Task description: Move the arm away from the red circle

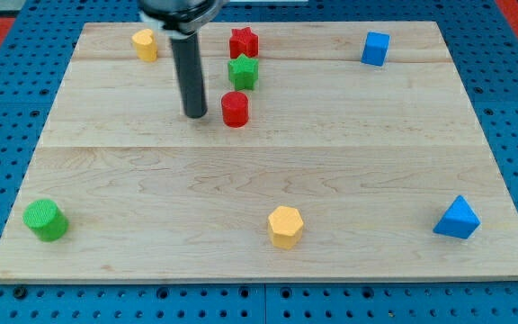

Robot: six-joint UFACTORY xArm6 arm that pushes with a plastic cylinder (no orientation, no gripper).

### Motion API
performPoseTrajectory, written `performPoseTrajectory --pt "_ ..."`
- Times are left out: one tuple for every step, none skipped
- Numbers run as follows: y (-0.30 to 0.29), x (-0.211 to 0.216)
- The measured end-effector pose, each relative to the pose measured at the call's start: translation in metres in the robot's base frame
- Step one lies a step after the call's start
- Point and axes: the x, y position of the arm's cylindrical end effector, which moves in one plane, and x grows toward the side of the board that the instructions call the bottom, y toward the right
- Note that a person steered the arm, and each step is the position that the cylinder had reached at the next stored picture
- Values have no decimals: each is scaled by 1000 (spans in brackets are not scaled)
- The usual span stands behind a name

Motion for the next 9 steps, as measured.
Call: performPoseTrajectory --pt "-8 6" --pt "-10 6" --pt "-15 6" --pt "-16 6" --pt "-20 6" --pt "-24 6" --pt "-26 6" --pt "-31 6" --pt "-36 6"
